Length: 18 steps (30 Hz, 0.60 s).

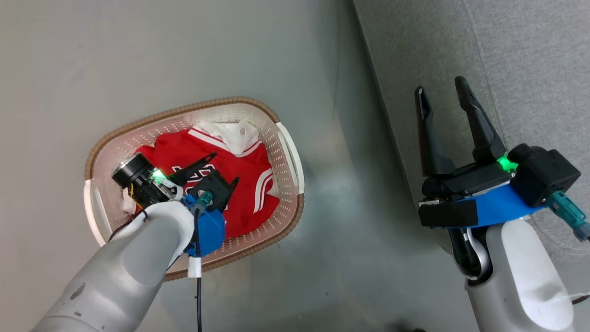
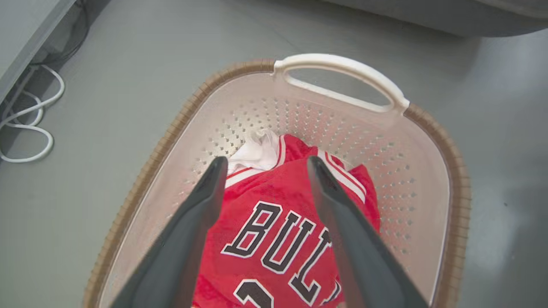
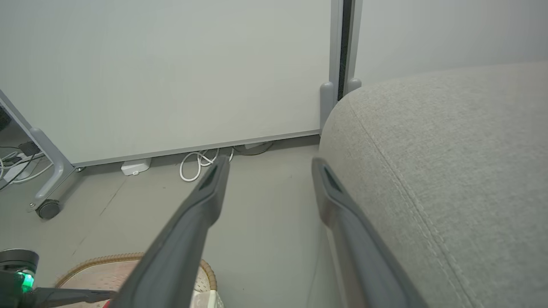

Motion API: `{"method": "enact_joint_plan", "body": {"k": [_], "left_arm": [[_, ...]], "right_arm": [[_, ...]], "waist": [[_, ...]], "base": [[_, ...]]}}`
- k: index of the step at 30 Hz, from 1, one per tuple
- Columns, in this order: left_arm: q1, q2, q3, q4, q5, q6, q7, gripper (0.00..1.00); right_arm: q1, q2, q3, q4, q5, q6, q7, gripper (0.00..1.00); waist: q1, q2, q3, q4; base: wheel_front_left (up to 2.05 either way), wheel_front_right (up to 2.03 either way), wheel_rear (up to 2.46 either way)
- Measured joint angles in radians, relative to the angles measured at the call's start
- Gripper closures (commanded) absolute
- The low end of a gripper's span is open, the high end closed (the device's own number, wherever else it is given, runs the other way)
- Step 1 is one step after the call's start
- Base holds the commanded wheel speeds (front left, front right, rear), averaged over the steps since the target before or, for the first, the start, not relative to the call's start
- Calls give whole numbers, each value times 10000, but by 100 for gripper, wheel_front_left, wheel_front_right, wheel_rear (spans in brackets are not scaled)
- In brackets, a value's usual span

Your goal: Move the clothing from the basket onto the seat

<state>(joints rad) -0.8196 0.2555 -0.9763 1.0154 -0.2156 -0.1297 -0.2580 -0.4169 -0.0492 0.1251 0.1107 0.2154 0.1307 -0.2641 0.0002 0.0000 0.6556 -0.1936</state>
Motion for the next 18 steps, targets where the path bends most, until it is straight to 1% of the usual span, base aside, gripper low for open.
{"method": "enact_joint_plan", "body": {"k": [6,8,11,14,18], "left_arm": [[-345,-88,-2144,523,-702,0,405,0],[-445,-75,-2646,623,-871,-2,589,0],[-492,-35,-2961,765,-905,0,945,0],[-495,25,-3024,884,-708,0,1392,0],[-390,128,-3035,867,-12,0,1716,0]], "right_arm": [[-258,0,29,-90,8,0,0,0],[-343,2,56,-111,61,0,0,0],[-420,2,71,-161,81,0,0,0],[-459,2,81,-232,123,0,0,0],[-481,2,107,-282,163,0,0,0]], "waist": [[0,0,512,-39],[-1,0,652,-81],[-1,0,858,-167],[-1,0,1066,-253],[-1,0,1320,-386]], "base": [[0,0,0],[0,0,0],[0,0,0],[0,0,0],[0,0,0]]}}
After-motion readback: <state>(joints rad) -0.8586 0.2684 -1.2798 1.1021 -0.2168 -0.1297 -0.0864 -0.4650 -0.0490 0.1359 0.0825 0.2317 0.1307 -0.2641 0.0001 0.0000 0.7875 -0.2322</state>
